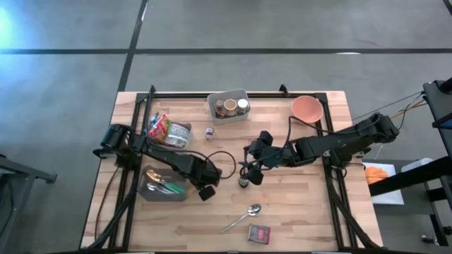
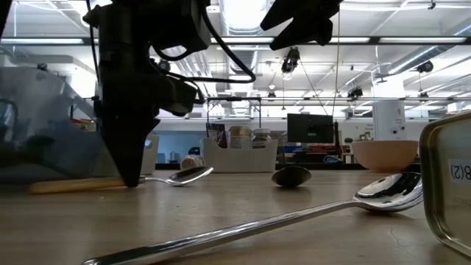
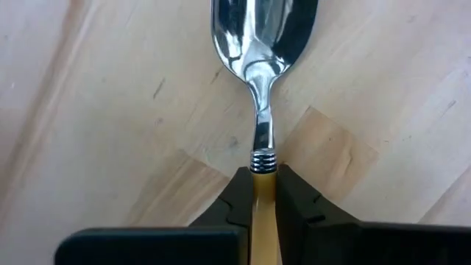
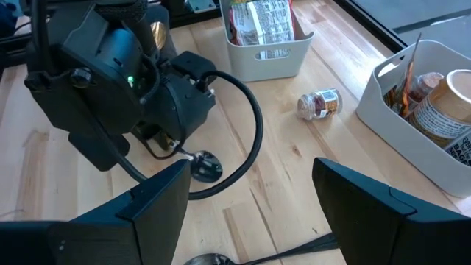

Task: Pick & Place Food Item
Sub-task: Put the yellow spoon into the black bin

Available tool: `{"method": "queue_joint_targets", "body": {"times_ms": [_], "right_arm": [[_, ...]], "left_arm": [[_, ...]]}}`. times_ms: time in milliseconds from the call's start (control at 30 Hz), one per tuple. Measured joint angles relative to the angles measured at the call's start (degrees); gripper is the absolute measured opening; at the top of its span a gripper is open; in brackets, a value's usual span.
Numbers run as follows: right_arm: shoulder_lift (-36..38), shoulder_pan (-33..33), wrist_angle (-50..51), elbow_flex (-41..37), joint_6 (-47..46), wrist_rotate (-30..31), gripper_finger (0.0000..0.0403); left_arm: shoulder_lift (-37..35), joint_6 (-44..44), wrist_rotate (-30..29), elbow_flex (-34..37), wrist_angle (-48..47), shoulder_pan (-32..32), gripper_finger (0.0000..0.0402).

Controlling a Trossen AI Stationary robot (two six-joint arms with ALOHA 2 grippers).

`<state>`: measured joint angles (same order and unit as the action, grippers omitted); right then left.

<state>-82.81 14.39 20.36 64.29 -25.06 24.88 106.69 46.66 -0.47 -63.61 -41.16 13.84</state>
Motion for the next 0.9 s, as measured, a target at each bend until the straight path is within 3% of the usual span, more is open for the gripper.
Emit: {"method": "queue_joint_targets", "body": {"times_ms": [433, 900], "right_arm": [[0.0, 0.0, 0.0, 0.0, 0.0, 0.0, 0.0282], [0.0, 0.0, 0.0, 0.0, 0.0, -1.0, 0.0282]], "left_arm": [[0.0, -3.2, -2.2, -3.4, 0.4, 0.0, 0.0001], [0.2, -3.4, -3.2, -3.5, 0.6, 0.1, 0.0003]]}}
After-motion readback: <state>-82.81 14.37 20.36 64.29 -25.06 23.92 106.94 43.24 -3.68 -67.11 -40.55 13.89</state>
